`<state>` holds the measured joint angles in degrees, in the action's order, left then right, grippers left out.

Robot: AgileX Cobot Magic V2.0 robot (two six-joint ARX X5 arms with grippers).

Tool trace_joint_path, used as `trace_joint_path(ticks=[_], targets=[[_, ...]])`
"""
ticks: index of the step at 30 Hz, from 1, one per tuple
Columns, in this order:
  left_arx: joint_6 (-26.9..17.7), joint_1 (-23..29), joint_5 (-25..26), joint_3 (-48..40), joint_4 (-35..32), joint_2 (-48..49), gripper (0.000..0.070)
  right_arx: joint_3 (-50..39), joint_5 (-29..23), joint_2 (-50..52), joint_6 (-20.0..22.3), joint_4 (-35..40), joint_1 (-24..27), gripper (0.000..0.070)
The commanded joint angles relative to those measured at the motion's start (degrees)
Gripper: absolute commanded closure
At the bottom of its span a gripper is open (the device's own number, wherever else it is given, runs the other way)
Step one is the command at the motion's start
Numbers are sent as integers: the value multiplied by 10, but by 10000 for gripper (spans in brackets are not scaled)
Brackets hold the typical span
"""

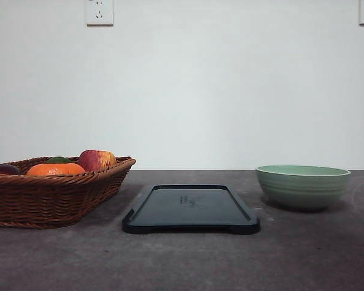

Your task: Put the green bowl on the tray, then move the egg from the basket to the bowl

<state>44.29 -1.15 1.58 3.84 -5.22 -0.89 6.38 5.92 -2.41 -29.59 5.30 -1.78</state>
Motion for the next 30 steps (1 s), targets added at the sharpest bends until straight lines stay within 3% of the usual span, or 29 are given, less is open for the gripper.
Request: trace_joint_path(ticks=[1,6,13,20,30], targets=[[-48,0,-8,33,-4,-6,699,24,3,-16,23,3,0,691],[-152,0,-17,116,49,-56,699,93,24,-82,77,-26,0,691],[-219,0,-10,236,127,-187,699,181,69,-193,158,-68,0,691],[-286,0,55,337,181,-335,700,251,108,-316,188,-108,-3,691],[-338,0,157,440,266,-491,700,339,151,-476,240,-184,-23,691]])
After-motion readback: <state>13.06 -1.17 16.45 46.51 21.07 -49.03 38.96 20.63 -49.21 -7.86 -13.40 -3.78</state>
